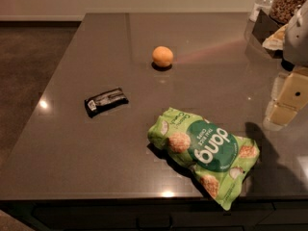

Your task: Move rxbar chocolate near orange

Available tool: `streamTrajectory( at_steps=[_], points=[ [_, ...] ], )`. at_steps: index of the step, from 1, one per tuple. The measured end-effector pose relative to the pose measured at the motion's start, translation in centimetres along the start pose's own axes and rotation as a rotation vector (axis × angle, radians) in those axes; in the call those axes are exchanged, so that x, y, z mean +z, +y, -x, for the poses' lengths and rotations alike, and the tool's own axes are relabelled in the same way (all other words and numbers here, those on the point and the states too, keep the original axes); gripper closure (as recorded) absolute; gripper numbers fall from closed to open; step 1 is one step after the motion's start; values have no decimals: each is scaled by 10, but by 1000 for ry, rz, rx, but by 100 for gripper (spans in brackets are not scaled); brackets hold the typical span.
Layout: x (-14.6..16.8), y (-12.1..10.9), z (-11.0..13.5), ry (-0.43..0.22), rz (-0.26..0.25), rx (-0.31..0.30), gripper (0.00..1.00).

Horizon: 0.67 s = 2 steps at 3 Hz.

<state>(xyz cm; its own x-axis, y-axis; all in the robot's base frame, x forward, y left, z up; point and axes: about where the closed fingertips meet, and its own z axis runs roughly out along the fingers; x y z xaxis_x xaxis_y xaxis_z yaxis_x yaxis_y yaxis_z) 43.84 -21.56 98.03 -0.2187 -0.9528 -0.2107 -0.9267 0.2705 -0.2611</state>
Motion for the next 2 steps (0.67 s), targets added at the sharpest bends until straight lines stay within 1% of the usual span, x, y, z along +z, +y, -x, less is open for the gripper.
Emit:
streamTrajectory(
  at_steps=[1,2],
  points=[
    [0,0,0,0,0,0,0],
    [0,-2,5,-2,7,-13,0]
  ],
)
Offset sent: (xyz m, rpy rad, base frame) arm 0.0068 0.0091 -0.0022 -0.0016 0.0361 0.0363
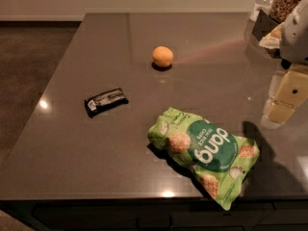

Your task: Move rxbar chocolate near orange

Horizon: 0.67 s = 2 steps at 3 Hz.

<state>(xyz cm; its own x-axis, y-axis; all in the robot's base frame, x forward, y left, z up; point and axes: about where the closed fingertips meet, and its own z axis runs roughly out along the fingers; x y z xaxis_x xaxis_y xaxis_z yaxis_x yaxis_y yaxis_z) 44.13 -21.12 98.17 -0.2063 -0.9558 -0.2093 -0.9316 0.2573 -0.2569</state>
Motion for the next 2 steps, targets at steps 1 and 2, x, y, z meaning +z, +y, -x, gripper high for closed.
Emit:
streamTrajectory(
  at_steps=[1,2],
  points=[
    [14,-6,28,-24,34,-48,0],
    [46,-5,85,-62,95,-153,0]
  ],
)
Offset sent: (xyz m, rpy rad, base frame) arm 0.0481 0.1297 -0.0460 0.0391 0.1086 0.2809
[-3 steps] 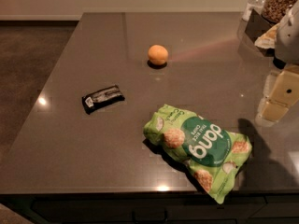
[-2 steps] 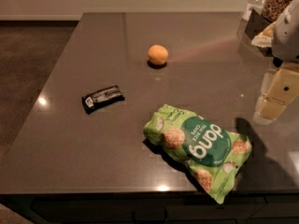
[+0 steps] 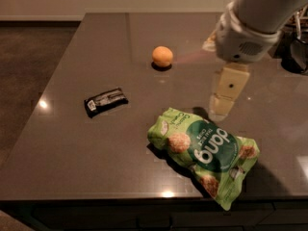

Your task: Move rxbar chocolate near orange

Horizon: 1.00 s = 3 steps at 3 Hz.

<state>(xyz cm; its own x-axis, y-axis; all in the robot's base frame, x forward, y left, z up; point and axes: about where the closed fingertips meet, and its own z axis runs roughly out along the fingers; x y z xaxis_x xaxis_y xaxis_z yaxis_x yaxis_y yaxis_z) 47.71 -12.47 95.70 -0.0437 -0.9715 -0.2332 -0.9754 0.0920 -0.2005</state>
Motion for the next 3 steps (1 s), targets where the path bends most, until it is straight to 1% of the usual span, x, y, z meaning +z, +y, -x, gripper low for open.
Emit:
streamTrajectory(
  at_steps=[1,2,3],
  points=[
    [23,-4,36,-23,36,-66,0],
    [56,-12,89,-74,80,-153,0],
    [80,-22,123,-114,113,-199,0]
  ],
)
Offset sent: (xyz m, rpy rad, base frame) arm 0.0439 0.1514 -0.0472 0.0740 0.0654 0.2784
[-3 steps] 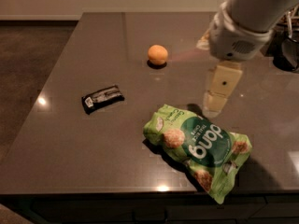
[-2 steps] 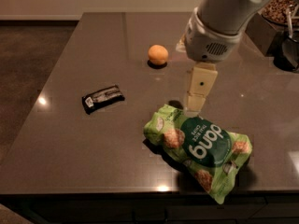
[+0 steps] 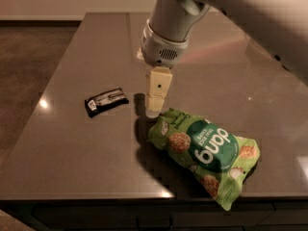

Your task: Move rxbar chocolate near orange

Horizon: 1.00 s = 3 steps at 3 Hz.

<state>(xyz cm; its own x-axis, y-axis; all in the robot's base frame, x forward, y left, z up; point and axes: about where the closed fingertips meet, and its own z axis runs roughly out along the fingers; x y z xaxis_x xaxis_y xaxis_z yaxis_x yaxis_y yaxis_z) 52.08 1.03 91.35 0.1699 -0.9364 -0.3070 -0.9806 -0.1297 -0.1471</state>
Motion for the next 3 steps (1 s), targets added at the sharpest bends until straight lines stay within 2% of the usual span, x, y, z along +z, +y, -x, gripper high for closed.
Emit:
streamTrajectory(
  at_steps=[1,3],
  points=[
    [40,-18,27,-30,56,-61,0],
    [75,-28,52,-49,102,-118,0]
  ],
)
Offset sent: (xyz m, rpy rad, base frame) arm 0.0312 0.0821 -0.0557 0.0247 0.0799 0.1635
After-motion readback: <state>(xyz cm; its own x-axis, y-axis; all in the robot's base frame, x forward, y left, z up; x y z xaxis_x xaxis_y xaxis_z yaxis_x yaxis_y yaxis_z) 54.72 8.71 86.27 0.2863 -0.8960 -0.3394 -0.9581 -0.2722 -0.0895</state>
